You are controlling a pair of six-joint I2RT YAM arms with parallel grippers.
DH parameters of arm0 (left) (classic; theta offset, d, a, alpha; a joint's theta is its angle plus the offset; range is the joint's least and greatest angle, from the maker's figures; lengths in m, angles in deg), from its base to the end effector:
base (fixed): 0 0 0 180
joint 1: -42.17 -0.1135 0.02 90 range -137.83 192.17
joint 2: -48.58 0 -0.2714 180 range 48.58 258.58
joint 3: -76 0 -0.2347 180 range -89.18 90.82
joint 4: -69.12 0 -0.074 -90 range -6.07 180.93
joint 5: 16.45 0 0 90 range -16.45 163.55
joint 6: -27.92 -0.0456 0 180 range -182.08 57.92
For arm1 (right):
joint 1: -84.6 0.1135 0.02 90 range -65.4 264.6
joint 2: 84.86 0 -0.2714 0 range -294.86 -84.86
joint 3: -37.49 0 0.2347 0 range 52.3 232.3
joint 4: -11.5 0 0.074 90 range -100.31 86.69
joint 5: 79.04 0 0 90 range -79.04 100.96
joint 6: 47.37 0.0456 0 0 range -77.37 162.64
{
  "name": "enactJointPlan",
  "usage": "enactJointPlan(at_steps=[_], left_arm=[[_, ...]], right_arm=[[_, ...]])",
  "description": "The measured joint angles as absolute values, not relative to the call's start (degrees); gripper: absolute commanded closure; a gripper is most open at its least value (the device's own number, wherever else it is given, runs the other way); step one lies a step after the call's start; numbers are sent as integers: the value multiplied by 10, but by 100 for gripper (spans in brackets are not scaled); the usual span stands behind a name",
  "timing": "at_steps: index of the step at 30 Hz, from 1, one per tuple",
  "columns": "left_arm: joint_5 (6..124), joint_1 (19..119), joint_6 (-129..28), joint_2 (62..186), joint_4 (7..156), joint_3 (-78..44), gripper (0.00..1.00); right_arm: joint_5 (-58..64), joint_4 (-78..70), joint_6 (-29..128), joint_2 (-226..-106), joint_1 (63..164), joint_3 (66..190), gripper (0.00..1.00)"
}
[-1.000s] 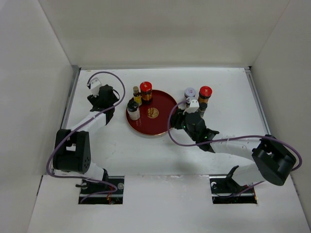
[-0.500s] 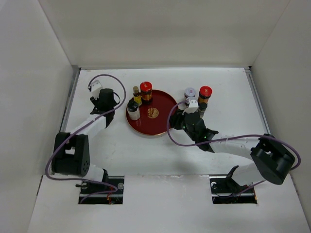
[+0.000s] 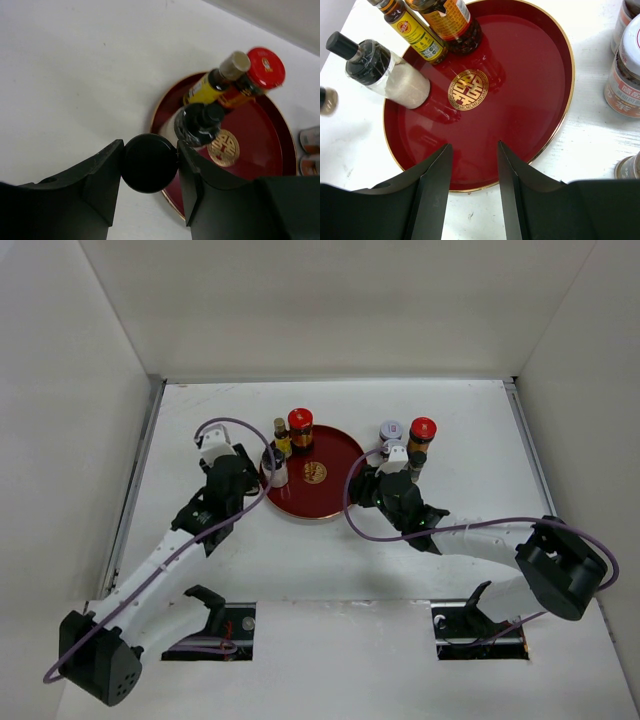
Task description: Organize the condiment bottles
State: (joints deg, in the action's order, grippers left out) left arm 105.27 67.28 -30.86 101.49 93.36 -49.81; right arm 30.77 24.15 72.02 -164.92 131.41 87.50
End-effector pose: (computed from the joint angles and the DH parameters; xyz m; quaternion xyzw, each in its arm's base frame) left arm 0.1866 -0.0610 0.2912 -0.1934 0.7928 -0.0499 0.5758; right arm 0.2083 0.1993 0.2283 -0.0196 0.8002 0.2508 0.5445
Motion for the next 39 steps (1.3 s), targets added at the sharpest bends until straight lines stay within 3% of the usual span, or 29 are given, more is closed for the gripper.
enactJointPlan(at_steps=[7,21,32,39], left_arm=[[1059,777,-296,1060,948,-498,73],[1052,785,-297,1185,851,-499,72],[1051,785,-301,1215,813,-521,49],[1050,786,-308,1212,808,-528,29]], right_arm=[[308,241,720,-1649,1314,875,53],[308,241,720,-1649,1314,875,53],[308,241,720,-1649,1314,875,52],[308,241,720,-1649,1314,875,46]])
